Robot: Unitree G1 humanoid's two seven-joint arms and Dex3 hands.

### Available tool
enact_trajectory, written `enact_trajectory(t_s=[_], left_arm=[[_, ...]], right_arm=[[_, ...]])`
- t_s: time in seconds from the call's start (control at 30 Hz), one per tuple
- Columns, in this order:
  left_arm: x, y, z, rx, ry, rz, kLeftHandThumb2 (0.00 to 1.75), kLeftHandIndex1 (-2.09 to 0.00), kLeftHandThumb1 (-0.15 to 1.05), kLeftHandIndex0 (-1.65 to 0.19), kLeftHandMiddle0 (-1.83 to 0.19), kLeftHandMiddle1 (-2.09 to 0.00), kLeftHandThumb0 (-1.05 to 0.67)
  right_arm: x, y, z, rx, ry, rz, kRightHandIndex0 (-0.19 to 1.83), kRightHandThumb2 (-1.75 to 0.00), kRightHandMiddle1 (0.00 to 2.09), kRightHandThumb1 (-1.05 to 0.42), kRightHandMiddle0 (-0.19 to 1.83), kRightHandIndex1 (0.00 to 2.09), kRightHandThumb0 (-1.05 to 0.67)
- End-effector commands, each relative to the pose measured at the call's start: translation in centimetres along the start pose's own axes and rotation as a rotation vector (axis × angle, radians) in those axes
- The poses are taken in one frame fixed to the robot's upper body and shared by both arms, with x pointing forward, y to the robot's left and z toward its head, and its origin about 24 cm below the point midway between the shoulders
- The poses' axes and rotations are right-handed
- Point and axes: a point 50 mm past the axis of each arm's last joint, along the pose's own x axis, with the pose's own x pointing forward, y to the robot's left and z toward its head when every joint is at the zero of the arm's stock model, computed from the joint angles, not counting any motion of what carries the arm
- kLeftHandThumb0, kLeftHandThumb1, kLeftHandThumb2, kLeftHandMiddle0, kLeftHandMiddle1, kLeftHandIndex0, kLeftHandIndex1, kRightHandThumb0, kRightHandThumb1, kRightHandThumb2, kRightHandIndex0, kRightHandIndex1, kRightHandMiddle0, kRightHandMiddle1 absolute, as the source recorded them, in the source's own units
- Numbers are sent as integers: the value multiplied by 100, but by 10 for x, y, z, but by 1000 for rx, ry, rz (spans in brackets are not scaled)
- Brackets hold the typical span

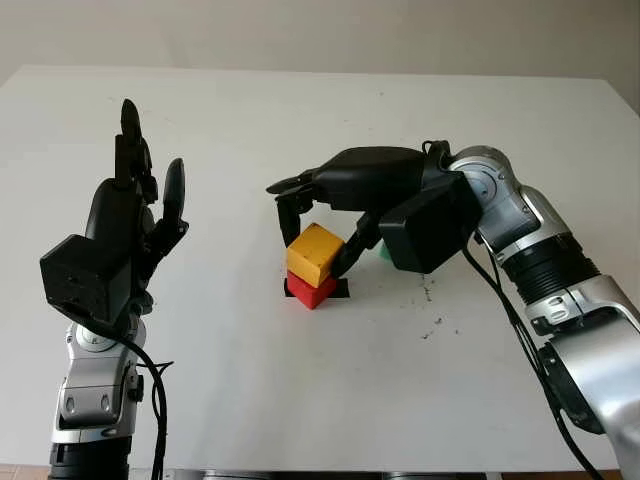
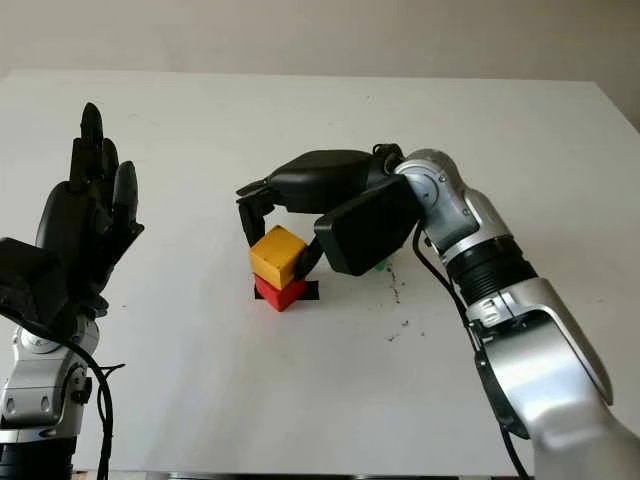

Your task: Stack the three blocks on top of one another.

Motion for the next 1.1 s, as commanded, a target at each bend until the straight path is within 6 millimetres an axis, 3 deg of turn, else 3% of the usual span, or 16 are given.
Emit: enact_trajectory(t_s=[0.0,0.17,0.27,0.43,0.7,0.9,1.07], left_arm=[[-3,0,2,1,-9,1,61,-2,105,19,19,0,-85],[-3,0,2,0,-5,4,61,-4,105,19,19,-1,-85],[-3,0,2,6,-4,3,61,-4,105,19,19,-1,-85],[-3,0,2,12,-4,5,62,-3,105,19,19,-1,-85],[-3,0,1,7,-6,5,61,-3,105,19,19,-1,-84],[-4,2,1,14,-7,8,61,-4,105,19,19,-2,-85],[-3,0,2,9,-5,5,62,-3,105,19,19,0,-85]], right_arm=[[-2,2,-2,-10,18,31,9,-5,118,-89,31,3,-55],[-4,4,-5,16,30,59,-10,-5,46,-84,23,3,-69],[-5,6,-5,12,17,56,-16,-6,32,-86,16,3,-79],[-7,5,-5,0,11,66,-19,-6,23,-88,8,1,-85],[-20,-7,-1,-25,23,61,-19,-5,8,-86,-14,0,-81],[-56,-45,-1,-53,85,-128,-19,-6,9,-89,-11,0,-78],[-92,-74,-14,-91,191,-280,-19,-6,12,-90,-2,0,-74]])
